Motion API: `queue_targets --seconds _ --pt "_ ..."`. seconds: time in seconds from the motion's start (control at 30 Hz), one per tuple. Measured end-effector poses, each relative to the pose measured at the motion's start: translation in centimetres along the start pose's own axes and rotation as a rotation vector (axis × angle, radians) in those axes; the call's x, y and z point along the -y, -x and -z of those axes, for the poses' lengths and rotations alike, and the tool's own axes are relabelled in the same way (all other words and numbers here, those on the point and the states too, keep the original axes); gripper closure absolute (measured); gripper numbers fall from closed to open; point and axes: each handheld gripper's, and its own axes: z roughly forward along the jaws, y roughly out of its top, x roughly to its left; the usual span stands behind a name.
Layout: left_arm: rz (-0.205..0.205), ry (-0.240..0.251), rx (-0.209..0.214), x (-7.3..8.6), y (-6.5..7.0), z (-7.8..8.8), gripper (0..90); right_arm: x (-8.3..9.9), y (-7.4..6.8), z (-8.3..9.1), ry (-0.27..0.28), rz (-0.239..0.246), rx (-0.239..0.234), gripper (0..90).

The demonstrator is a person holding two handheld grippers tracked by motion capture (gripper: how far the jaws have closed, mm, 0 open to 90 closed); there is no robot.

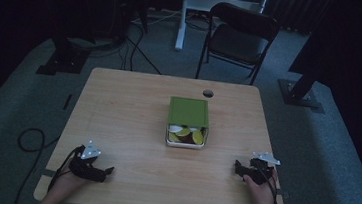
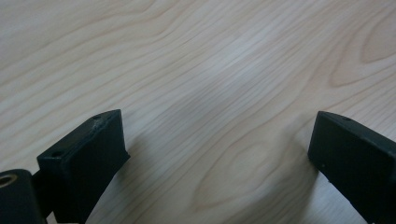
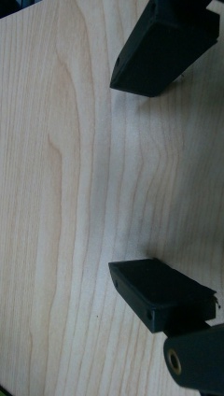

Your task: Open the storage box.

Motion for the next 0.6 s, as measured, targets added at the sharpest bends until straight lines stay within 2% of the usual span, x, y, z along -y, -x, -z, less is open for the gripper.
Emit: queue_targets --seconds 0.17,0.37,0.6 --pt "-0.078 0.010 0.002 -1.0 1.6 -0.3 5.0 0.0 0.0 0.0 0.000 -0.001 0.000 10.8" --pt "-0.122 0.037 0.008 -2.1 2.6 -0.1 5.1 0.0 0.0 0.0 0.001 0.000 0.000 10.7" --pt "-0.208 0.060 0.001 -3.6 4.0 0.2 5.8 0.0 0.0 0.0 -0.001 0.001 0.000 10.8"
